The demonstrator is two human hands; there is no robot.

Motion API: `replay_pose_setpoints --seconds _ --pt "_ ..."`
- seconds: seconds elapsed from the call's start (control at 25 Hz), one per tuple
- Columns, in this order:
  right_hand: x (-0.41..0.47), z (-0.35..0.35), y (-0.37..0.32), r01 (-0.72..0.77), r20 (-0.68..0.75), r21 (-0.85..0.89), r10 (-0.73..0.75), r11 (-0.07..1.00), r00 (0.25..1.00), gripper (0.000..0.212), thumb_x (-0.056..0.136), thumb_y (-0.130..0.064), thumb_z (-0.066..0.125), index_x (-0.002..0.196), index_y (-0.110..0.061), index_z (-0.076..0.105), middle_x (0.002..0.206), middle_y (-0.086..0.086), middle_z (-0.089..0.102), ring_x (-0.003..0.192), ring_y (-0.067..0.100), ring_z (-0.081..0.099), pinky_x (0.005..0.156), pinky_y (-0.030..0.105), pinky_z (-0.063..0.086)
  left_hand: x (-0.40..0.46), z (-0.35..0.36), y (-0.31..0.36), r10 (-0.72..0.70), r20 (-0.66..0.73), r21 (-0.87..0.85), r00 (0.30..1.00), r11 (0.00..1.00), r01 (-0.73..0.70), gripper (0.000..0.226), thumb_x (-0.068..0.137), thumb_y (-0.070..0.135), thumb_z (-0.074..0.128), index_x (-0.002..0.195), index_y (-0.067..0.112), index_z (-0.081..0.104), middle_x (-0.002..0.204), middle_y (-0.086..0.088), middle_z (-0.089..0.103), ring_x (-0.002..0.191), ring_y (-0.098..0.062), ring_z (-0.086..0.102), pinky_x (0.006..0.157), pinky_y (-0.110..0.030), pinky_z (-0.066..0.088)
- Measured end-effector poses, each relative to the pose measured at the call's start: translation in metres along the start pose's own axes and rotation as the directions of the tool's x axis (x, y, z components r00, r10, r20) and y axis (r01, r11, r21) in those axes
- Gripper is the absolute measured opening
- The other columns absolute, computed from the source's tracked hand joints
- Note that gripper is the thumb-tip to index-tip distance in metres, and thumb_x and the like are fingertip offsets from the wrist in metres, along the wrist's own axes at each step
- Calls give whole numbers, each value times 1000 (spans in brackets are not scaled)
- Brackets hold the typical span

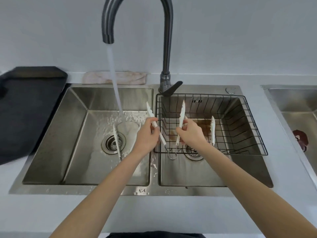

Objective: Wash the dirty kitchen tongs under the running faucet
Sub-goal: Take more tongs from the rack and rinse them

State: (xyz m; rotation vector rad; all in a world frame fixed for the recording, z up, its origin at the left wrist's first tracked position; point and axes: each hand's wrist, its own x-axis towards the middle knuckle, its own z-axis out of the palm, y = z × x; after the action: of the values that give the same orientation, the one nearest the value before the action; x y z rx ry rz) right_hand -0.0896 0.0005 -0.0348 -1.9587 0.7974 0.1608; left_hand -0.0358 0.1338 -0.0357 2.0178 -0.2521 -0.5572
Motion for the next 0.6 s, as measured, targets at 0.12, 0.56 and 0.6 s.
replay_pose_setpoints --seconds 0.12,0.56,0.6 --pt "-8 29 -17 40 0 41 -40 998 999 51 92 -23 53 138 -7 36 86 4 59 65 15 56 62 29 53 -7 -33 -11 -105 16 -125 994 986 106 41 97 12 40 136 19 32 79 3 49 66 -11 56 55 -9 52" --pt "-2 136 -88 -230 256 497 111 837 960 46 91 -24 56 129 0 45 112 16 62 96 24 60 85 33 52 -3 -121 -75 -366 59 -246 929 896 369 60 95 12 38 147 19 11 129 -13 55 71 -11 61 41 -17 53" --pt "2 144 -95 -296 295 601 139 742 945 36 92 -21 54 121 1 49 99 15 61 86 22 59 76 29 51 -1 -129 -79 -368 66 -239 928 897 373 59 94 12 38 147 18 12 130 -14 55 72 -12 61 41 -18 53"
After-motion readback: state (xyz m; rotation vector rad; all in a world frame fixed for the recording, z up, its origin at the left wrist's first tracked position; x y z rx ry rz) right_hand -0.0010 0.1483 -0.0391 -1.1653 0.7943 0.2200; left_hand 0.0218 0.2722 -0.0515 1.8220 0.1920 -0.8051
